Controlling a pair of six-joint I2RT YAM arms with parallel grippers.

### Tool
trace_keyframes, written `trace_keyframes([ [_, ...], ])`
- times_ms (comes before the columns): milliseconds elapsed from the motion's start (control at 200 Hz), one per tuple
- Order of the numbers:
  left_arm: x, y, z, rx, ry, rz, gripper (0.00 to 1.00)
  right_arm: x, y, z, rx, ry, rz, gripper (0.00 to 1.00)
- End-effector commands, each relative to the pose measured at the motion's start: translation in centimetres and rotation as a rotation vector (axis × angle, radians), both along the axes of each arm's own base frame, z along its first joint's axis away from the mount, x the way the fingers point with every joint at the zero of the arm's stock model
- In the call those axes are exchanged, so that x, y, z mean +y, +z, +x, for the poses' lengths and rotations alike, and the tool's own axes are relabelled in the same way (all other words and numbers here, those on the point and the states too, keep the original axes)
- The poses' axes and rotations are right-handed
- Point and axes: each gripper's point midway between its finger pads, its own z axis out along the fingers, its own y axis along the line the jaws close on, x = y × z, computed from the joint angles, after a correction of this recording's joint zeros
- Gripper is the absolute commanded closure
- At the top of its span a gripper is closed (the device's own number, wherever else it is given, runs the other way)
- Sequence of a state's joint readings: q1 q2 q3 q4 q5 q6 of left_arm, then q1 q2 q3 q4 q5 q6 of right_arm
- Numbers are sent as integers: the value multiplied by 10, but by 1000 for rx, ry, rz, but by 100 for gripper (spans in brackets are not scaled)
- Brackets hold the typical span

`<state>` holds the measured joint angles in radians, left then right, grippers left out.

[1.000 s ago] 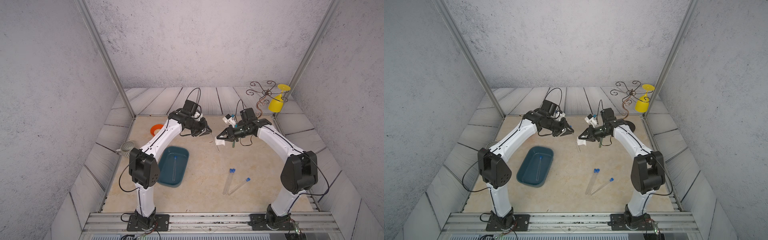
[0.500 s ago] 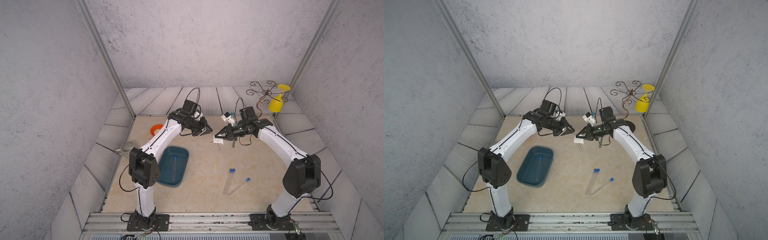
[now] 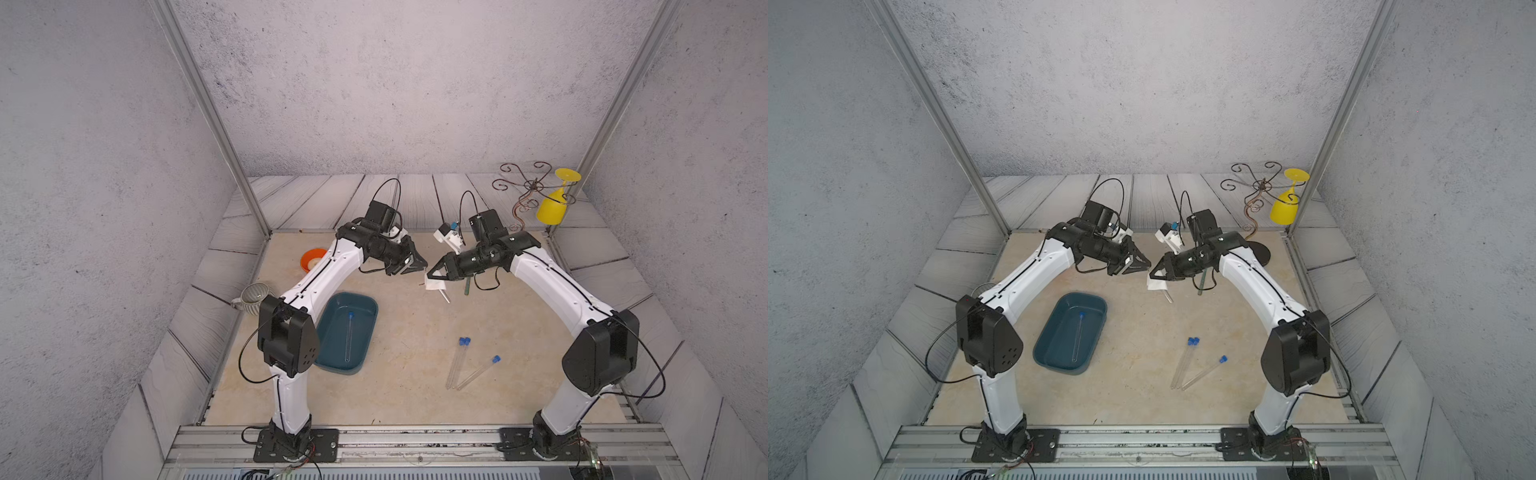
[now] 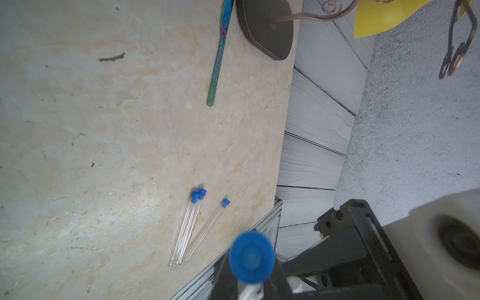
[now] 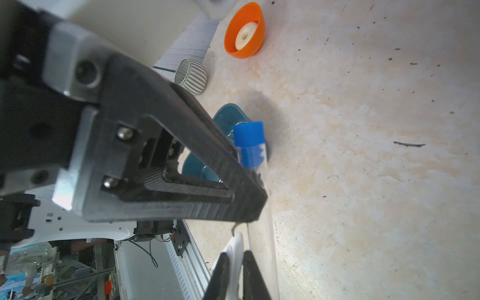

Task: Wipe the exteriors of test tubes
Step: Wipe the dirt from the test tube.

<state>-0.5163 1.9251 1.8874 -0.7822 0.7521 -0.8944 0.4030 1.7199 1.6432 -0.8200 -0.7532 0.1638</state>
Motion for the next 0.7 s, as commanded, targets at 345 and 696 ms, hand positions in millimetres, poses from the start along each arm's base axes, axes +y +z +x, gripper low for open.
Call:
trace_keyframes([
  [345, 3, 9, -10, 8, -50, -2, 94, -14, -3, 5, -68, 3, -101, 85],
  [696, 0, 13, -11, 4, -82, -14, 94, 1, -13, -6, -26, 72, -87, 85],
])
